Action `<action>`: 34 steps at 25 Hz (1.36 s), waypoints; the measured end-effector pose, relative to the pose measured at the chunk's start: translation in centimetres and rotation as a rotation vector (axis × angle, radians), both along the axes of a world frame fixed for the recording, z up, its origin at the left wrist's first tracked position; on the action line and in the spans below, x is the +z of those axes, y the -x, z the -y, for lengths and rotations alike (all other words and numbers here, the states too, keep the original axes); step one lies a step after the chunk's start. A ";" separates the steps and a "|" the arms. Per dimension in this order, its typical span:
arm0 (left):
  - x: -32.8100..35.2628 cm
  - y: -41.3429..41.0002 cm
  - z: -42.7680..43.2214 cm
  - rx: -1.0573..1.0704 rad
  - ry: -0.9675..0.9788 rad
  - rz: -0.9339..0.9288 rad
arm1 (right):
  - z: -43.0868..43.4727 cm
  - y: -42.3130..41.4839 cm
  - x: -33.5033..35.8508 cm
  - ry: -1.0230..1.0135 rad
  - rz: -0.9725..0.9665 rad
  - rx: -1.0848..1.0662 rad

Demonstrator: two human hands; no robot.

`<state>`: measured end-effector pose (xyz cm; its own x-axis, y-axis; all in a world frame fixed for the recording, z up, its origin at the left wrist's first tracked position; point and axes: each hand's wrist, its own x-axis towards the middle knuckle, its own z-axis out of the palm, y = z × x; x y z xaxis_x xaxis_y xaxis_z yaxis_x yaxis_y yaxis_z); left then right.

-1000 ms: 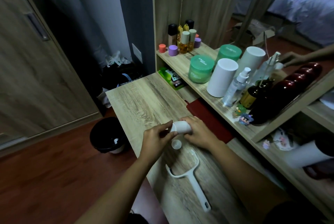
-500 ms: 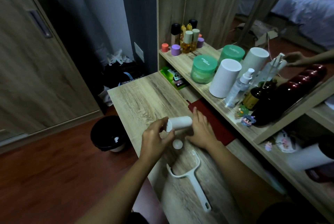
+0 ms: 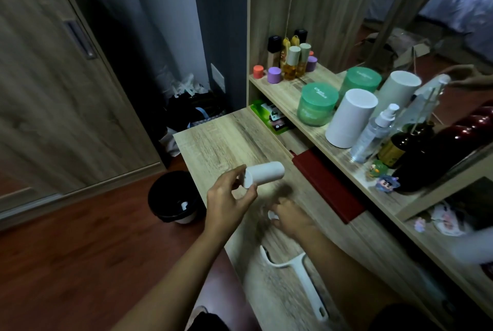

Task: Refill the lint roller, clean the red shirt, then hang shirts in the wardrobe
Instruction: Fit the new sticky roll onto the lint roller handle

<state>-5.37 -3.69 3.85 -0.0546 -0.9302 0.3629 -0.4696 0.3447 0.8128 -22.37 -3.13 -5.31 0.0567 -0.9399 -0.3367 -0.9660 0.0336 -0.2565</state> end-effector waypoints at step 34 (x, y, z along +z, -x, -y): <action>-2.1 0.6 0.1 0.087 -0.723 -0.813 | -3.6 0.7 7.7 0.537 0.873 -0.388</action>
